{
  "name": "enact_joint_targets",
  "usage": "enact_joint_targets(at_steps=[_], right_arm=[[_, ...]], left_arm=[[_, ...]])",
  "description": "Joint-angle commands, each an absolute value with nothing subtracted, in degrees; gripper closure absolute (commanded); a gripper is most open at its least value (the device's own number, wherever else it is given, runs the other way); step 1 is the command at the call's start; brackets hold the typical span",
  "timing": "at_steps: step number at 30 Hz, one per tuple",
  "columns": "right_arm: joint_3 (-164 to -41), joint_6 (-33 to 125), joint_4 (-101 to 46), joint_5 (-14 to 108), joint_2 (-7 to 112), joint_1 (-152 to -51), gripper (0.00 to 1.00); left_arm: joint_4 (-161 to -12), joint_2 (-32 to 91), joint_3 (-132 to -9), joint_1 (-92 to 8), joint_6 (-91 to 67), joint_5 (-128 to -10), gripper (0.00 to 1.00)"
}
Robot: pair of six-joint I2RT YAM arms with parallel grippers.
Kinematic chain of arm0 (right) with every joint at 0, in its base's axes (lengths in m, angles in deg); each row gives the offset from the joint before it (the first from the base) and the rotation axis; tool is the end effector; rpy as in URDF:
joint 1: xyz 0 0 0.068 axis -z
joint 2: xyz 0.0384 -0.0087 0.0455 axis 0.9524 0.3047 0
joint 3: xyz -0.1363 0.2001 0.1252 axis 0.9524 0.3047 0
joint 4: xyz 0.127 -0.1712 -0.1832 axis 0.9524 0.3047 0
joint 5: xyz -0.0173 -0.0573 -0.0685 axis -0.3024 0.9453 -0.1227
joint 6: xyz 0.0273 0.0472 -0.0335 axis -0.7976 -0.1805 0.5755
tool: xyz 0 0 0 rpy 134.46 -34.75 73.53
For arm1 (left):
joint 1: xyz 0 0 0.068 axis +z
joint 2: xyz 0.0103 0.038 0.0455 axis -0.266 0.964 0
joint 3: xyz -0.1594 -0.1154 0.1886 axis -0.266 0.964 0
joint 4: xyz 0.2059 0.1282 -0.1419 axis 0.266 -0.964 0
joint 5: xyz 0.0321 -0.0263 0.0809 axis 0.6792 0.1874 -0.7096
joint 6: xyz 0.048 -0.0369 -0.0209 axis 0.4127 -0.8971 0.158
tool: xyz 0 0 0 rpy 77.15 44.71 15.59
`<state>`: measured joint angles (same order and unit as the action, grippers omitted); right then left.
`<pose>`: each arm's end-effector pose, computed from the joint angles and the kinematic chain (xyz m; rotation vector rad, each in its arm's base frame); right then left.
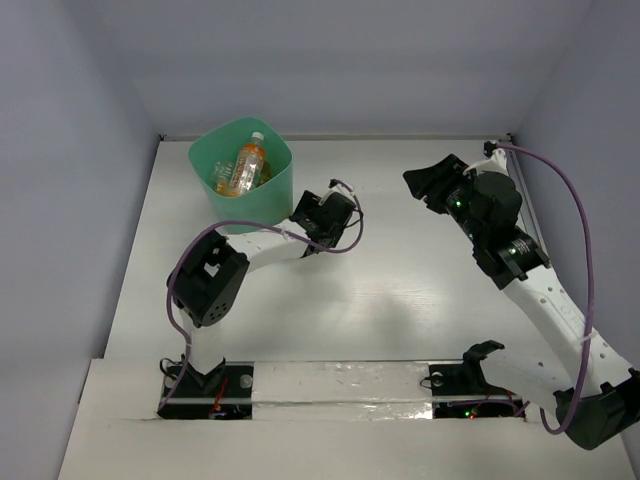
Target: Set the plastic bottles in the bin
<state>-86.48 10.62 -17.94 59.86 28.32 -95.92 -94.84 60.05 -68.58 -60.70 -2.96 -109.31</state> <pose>0.2397 0.0999 0.3939 0.3528 1.7159 0.7759 0.3209 -0.2864 0.1847 0.5247 2.1068 0.1775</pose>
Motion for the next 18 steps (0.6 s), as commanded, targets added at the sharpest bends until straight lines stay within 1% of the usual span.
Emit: enact_joint_targets(at_steps=[1, 7, 11, 14, 15, 16, 18], right_arm=[[-88.3, 11.7, -19.5, 59.0, 27.9, -95.6, 0.41], [-89.7, 12.1, -18.1, 59.0, 28.3, -95.1, 0.41], [-89.9, 12.6, -17.0, 60.0, 27.4, -95.1, 0.41], [-89.4, 12.5, -16.6, 60.1, 26.7, -95.1, 0.41], [-89.1, 12.3, -16.6, 60.2, 26.5, -95.1, 0.41], [-88.9, 12.2, -16.6, 60.2, 26.2, -95.1, 0.41], [-88.8, 12.1, -16.6, 60.4, 26.0, -95.1, 0.41]], left_arm=[[-93.7, 61.0, -69.7, -60.8, -0.8, -111.6, 0.25], [-92.3, 65.7, -71.7, -60.8, 2.3, -113.5, 0.27], [-92.9, 68.2, -73.3, -59.4, 2.0, -112.7, 0.28], [-93.7, 69.2, -73.8, -59.4, 1.3, -111.2, 0.34], [-93.7, 69.2, -73.7, -59.4, 0.5, -110.0, 0.38], [-93.7, 69.1, -73.4, -59.4, 0.0, -109.5, 0.45], [-93.7, 68.5, -73.2, -59.9, -0.2, -108.2, 0.49]])
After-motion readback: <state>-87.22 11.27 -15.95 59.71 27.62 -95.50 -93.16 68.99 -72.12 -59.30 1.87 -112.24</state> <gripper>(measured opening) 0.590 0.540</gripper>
